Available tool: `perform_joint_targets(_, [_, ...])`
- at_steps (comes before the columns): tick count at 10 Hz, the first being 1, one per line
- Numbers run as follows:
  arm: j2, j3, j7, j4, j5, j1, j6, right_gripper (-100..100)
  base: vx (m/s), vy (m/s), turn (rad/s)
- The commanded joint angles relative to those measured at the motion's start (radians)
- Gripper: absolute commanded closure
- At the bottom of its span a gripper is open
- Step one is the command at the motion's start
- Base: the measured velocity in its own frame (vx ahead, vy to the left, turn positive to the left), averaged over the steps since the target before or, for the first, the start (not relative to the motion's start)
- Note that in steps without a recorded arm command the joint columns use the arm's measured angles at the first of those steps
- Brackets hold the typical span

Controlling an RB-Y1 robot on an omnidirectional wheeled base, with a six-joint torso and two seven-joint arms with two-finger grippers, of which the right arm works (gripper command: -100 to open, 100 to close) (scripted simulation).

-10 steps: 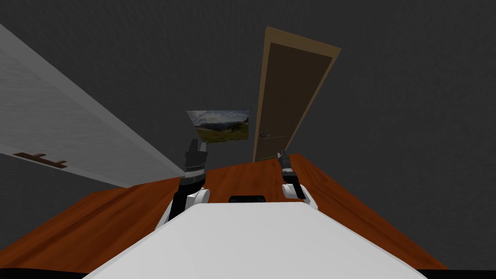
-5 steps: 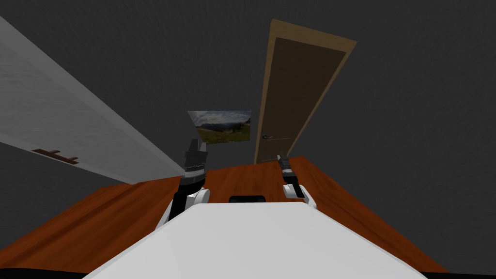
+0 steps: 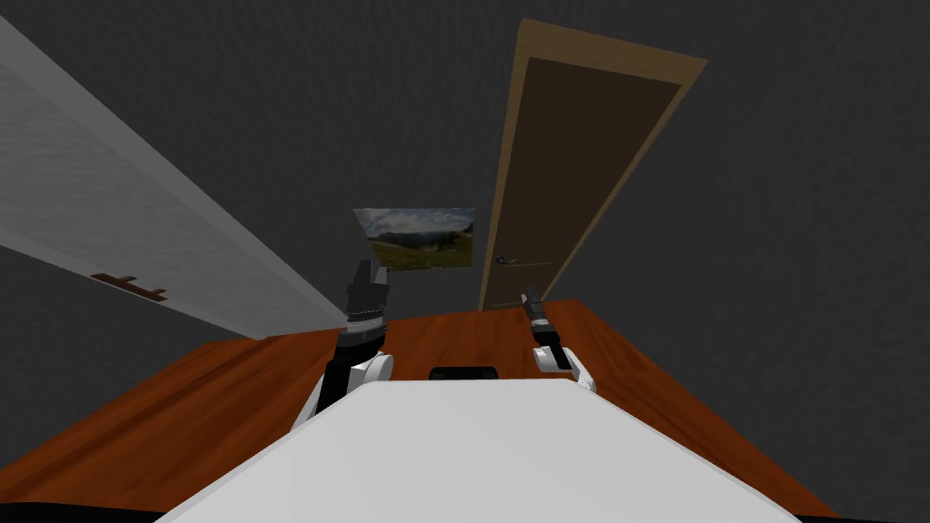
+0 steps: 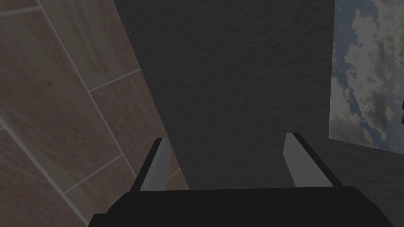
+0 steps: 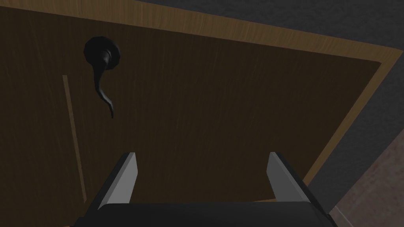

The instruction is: Pull the door open

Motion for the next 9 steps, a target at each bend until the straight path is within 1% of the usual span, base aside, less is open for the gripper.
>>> perform_joint_targets(1, [-0.009,-0.005,-0.015,0.049,0.005,-0.016,-0.013,-100,0.098,-0.036,0.085])
perform_joint_targets(9, [-0.055,-0.031,-0.082,0.264,0.029,-0.087,-0.067,-100,0.088,-0.039,0.082])
